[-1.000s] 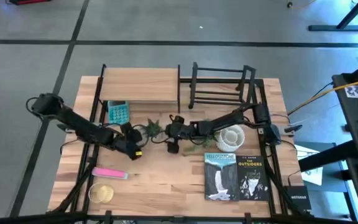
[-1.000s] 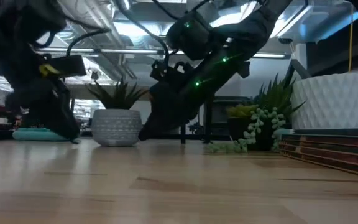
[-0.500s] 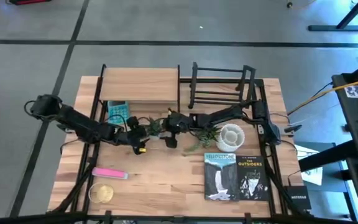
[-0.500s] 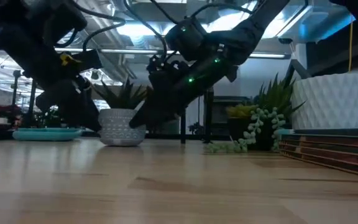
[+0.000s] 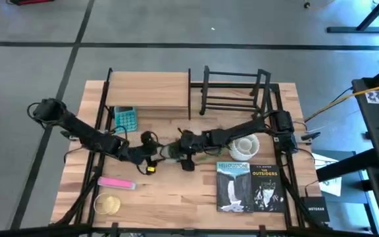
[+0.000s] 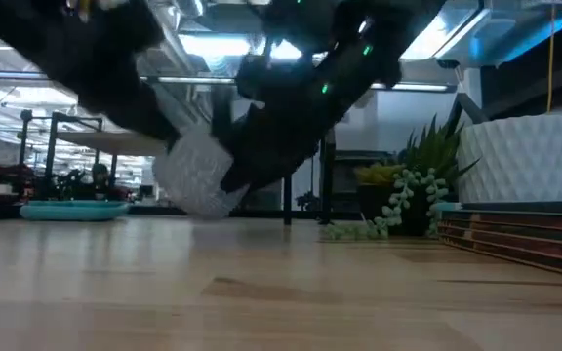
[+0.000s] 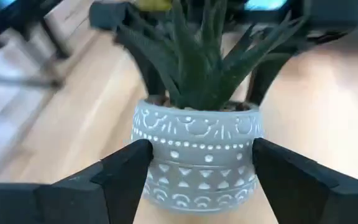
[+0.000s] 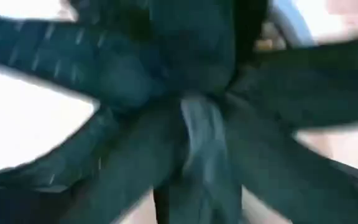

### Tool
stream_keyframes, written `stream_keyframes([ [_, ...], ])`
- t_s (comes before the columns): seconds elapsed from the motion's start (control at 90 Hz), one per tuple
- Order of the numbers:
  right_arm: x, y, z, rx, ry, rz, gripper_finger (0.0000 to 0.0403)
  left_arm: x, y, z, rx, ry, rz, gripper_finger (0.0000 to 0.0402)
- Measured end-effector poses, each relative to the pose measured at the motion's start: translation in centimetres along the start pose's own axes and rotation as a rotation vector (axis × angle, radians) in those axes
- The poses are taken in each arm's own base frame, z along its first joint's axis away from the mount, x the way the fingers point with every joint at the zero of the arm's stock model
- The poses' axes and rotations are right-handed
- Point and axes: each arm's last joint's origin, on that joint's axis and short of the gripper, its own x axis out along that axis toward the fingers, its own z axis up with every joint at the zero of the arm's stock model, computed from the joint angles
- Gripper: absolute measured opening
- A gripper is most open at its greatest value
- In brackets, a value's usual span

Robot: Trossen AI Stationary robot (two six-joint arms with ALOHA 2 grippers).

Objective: Stock shelves
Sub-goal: Move the gray plant vase to the bottom center of the table, then move the blue calculator to the middle left of the table

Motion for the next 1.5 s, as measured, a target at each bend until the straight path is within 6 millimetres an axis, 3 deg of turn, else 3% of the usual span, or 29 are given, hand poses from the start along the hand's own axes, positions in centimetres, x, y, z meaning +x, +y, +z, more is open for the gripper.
stream_keyframes([
  [0.144,-1.8,3.9,0.5,-0.042,-0.018,0.027,0.0342,-0.7,-1.6,0.5,-0.040,-0.063,-0.119,0.0265],
  [0.311,-3.0,7.0,0.1,-0.030,-0.005,0.009,0.0342,-0.4,-2.9,-0.5,-0.078,-0.045,-0.149,0.0265],
  [0.522,-3.9,10.5,-1.4,0.027,0.079,0.044,0.0342,2.3,-5.1,-2.2,-0.112,-0.099,-0.189,0.0265],
  [0.678,-4.3,12.5,-2.7,0.050,0.142,0.062,0.0342,4.8,-6.8,-2.3,-0.074,-0.123,-0.204,0.0265],
  [0.9,-4.8,13.7,-4.4,0.108,0.253,0.034,0.0342,7.9,-7.8,-0.9,-0.013,-0.125,-0.226,0.0265],
  [1.1,-5.7,14.3,-5.3,0.145,0.327,0.002,0.0342,9.9,-7.2,1.6,0.055,-0.166,-0.271,0.0265],
  [1.3,-8.7,14.4,-5.9,0.185,0.383,-0.126,0.0342,10.8,-6.3,3.4,0.098,-0.206,-0.266,0.0265],
  [1.5,-11.8,14.9,-5.4,0.169,0.263,-0.239,0.0342,10.5,-6.5,4.4,0.153,-0.233,-0.279,0.0265],
])
